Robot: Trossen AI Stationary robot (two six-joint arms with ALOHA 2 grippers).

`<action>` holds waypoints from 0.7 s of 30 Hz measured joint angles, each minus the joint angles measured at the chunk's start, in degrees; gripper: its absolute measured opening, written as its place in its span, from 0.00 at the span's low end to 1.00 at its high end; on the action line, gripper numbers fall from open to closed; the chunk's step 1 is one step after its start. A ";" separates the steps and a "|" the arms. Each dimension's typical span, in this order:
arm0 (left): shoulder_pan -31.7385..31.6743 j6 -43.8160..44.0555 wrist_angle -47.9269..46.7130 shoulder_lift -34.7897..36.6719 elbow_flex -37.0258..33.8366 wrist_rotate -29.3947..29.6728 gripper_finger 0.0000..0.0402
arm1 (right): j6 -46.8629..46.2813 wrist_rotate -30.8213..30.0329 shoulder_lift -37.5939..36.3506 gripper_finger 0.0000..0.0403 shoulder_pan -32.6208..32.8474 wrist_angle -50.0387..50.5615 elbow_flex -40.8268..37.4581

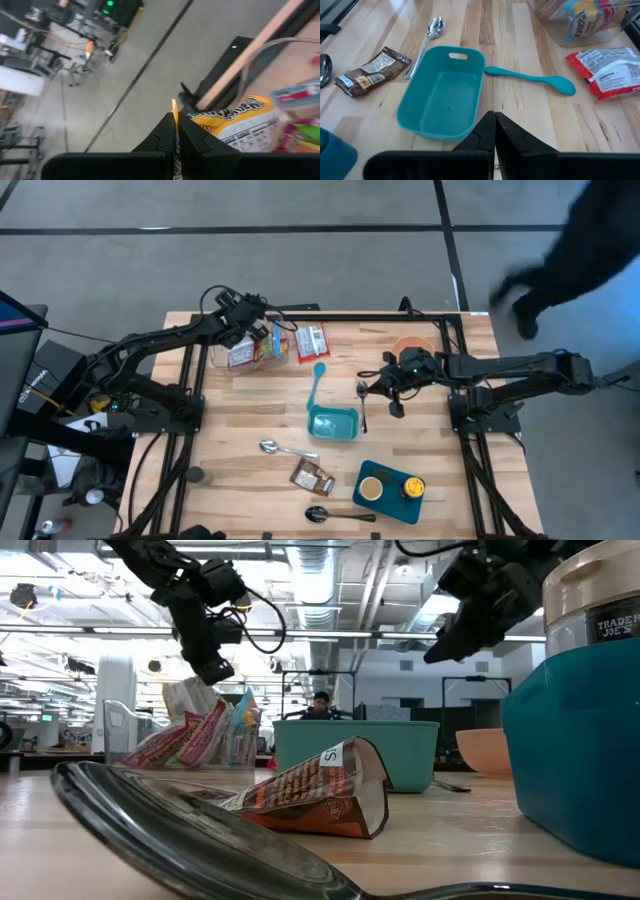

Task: Pick & Place Food Item
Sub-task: Put the yellow noodle pack into the transparent bin

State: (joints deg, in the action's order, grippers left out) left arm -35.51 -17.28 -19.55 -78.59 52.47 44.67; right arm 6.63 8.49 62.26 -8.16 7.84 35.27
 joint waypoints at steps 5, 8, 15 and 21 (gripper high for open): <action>0.00 1.52 -1.40 0.00 0.00 -4.18 0.00 | -0.03 0.00 -2.07 0.00 0.02 -0.18 0.00; 0.00 3.73 -2.39 0.03 0.00 -4.26 0.00 | -0.04 0.00 -4.00 0.00 0.02 0.17 0.00; -0.33 6.18 -3.13 0.09 0.00 -9.74 0.00 | -0.20 0.02 -6.10 0.00 0.07 1.36 0.00; -0.33 8.25 -3.39 0.09 0.00 -12.38 0.00 | -0.20 0.02 -5.94 0.00 0.07 1.84 0.00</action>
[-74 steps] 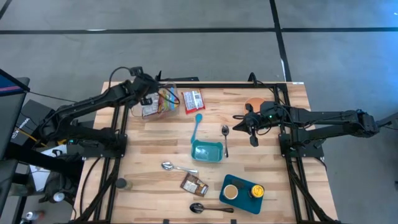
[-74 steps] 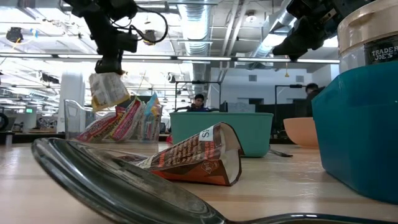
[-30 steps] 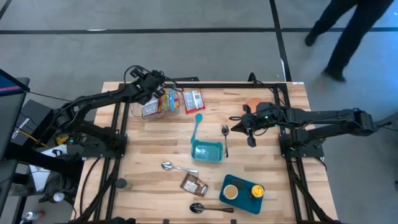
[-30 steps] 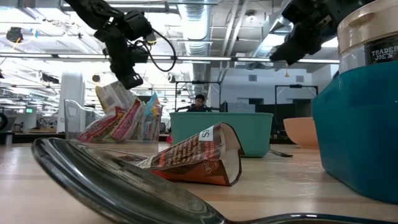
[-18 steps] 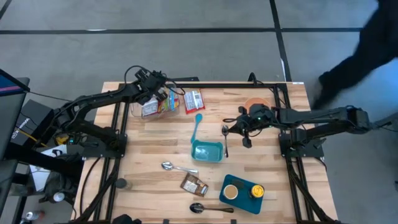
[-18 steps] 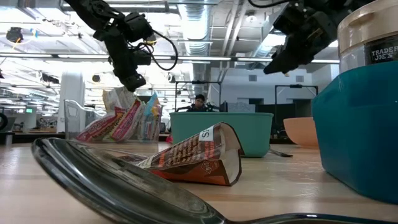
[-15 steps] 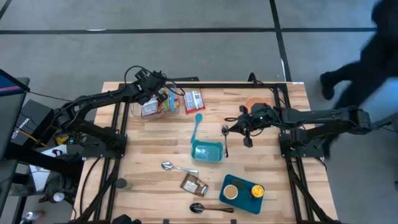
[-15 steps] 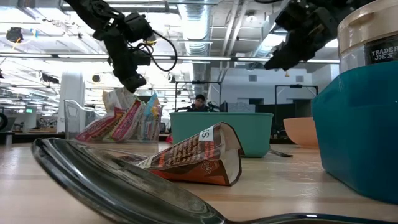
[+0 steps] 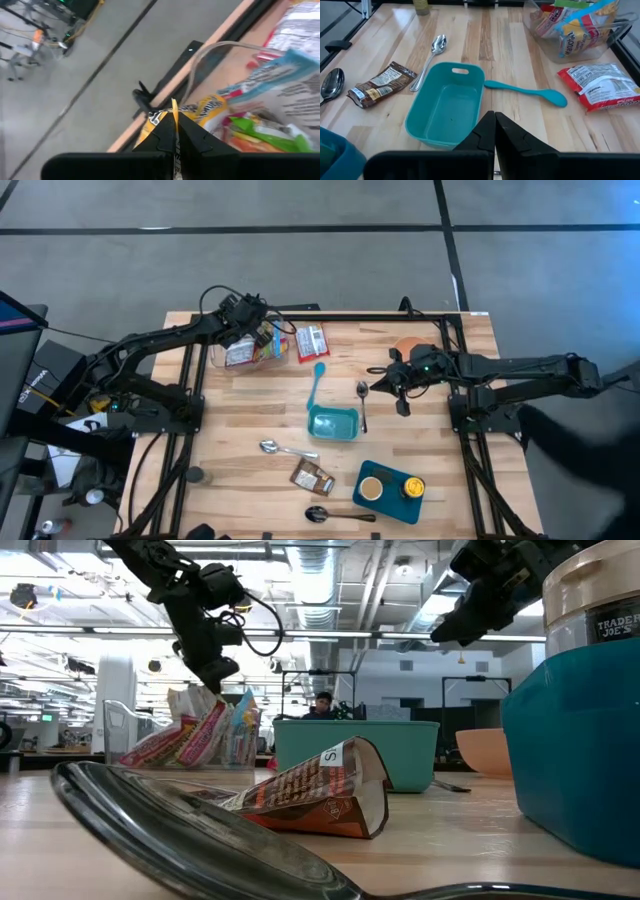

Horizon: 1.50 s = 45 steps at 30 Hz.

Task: Pick & Place Food Item
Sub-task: Put the yellow noodle pack into the transparent bin

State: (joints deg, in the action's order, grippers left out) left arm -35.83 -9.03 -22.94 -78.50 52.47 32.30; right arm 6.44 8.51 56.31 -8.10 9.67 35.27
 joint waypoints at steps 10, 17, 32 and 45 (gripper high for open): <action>-1.95 3.94 -0.83 0.00 0.00 -2.78 0.07 | 0.00 0.00 0.00 0.00 0.00 0.20 0.00; -3.84 6.33 -0.68 0.00 0.00 -2.74 0.18 | 0.00 0.00 0.01 0.00 0.00 0.20 0.00; -3.89 9.68 1.38 0.00 0.00 -3.74 0.43 | 0.00 0.02 0.02 0.00 0.00 0.24 0.00; -3.78 18.01 4.88 0.57 0.00 -3.87 0.33 | 0.00 0.04 0.02 0.00 0.00 0.66 0.00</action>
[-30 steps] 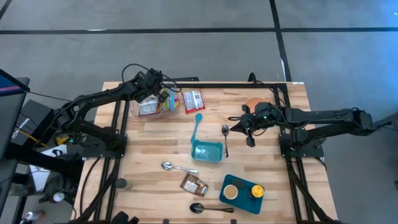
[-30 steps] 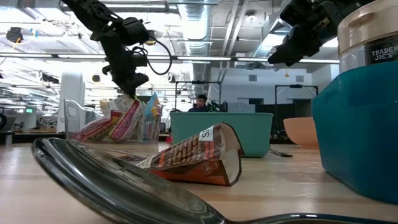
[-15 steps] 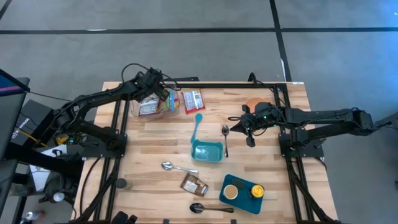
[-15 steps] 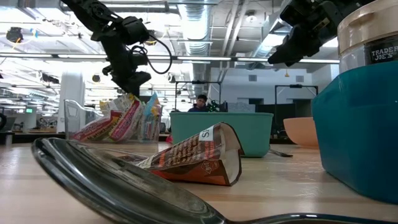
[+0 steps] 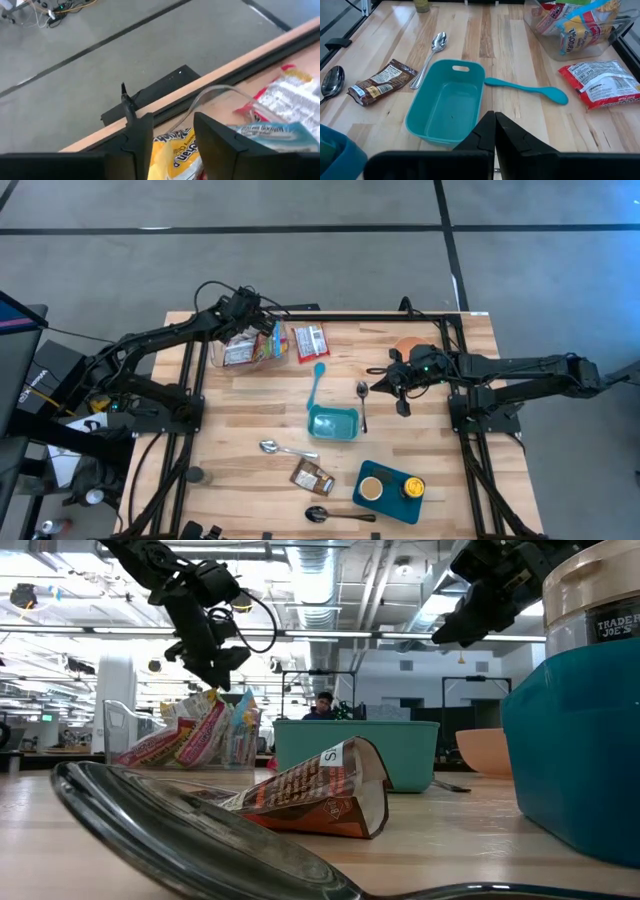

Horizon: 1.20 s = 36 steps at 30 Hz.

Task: Pick & Place Food Item
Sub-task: Put the yellow noodle pack into the transparent bin

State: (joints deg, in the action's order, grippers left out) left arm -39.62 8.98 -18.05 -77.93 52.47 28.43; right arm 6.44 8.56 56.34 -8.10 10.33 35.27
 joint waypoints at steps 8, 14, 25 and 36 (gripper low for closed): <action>-0.13 11.01 -0.78 0.02 0.00 1.75 0.15 | 0.00 0.00 0.00 0.00 0.00 -0.02 0.00; -0.13 15.76 -2.82 0.04 0.00 2.02 0.01 | 0.00 0.00 0.02 0.00 0.00 -0.02 0.00; -0.13 15.46 0.78 0.04 0.00 3.34 0.00 | 0.00 0.00 0.02 0.00 0.00 -0.02 0.00; -0.54 12.69 -0.40 0.07 0.00 -1.43 0.02 | 0.00 0.00 0.01 0.00 0.00 0.02 0.00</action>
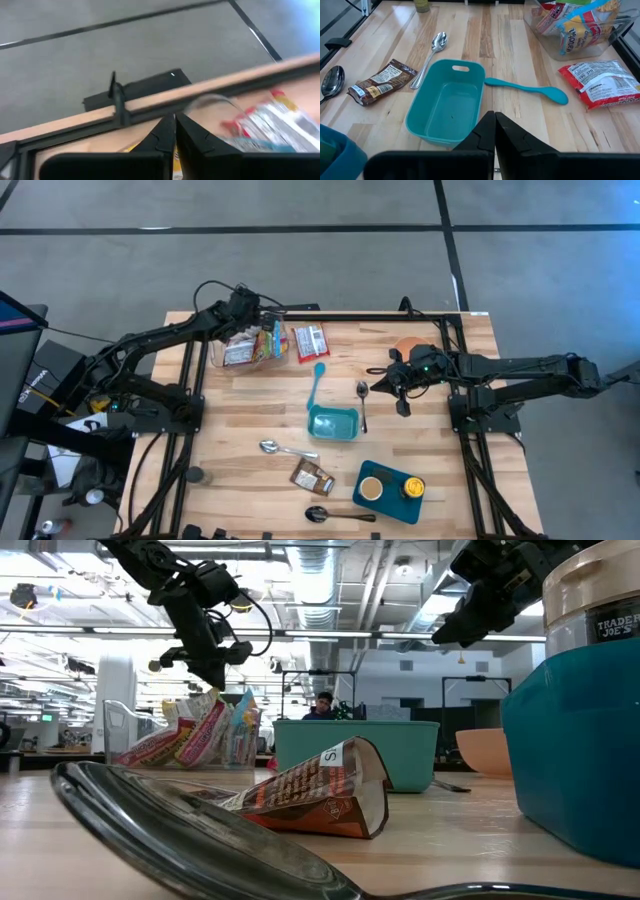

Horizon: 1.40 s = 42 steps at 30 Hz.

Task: Pick & Place Food Item
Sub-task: Put the yellow noodle pack into the transparent bin

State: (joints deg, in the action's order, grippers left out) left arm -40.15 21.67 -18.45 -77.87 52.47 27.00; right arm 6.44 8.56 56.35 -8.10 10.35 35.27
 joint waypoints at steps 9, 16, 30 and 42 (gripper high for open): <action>-0.42 -0.30 -0.58 0.00 0.00 -0.92 0.23 | -0.41 0.00 0.00 0.00 0.00 0.02 0.00; -0.71 -0.09 1.09 4.27 -0.04 0.57 0.31 | -0.44 0.00 0.01 0.00 -0.02 0.04 0.00; -0.16 4.31 -13.41 6.78 -0.02 2.69 0.03 | -0.44 0.00 0.01 0.00 -0.01 0.00 0.00; 0.05 5.81 -8.41 -1.99 -0.02 2.04 0.01 | -0.44 0.00 0.01 0.00 -0.01 0.10 0.00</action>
State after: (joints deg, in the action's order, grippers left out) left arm -40.10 27.48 -26.86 -79.85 52.45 29.04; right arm 6.00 8.56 56.36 -8.10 10.45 35.27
